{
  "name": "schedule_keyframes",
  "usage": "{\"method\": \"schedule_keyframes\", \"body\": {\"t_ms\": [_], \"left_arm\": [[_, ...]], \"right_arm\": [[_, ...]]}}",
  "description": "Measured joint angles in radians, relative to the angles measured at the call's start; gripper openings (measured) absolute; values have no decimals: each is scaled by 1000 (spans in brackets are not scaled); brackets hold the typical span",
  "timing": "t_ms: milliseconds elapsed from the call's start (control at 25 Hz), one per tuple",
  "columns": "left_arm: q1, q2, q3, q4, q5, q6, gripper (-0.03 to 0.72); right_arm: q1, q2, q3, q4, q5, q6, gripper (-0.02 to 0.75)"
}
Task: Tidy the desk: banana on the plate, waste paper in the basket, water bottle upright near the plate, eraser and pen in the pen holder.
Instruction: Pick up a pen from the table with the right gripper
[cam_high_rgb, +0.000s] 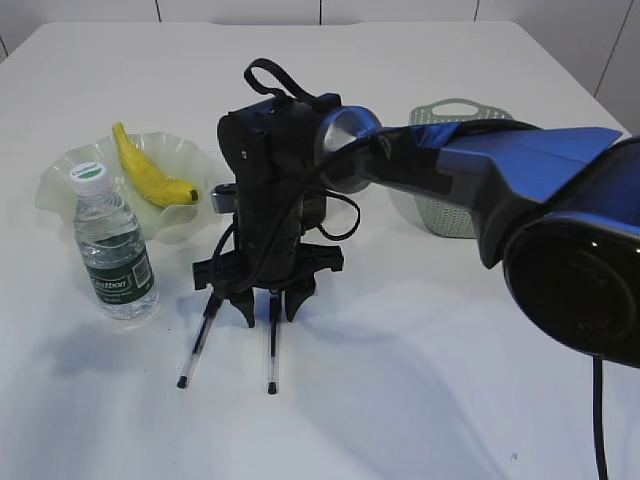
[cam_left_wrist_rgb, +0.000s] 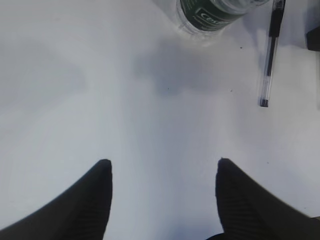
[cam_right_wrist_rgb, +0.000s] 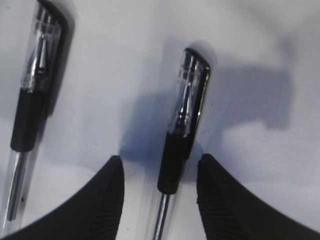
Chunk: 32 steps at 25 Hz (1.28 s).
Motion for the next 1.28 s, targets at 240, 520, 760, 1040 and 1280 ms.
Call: {"method": "schedule_keyframes", "body": {"t_ms": [240, 520, 760, 1040, 1280], "left_arm": [[0, 0, 0, 0, 0, 0, 456], [0, 0, 0, 0, 0, 0, 454], [0, 0, 0, 0, 0, 0, 454], [0, 0, 0, 0, 0, 0, 453], [0, 0, 0, 0, 0, 0, 453]], "right_arm": [[0, 1, 0, 0, 0, 2, 359], [0, 1, 0, 0, 0, 10, 359], [0, 1, 0, -6, 0, 44, 359], [0, 1, 0, -6, 0, 55, 331], [0, 1, 0, -6, 0, 56, 226]]}}
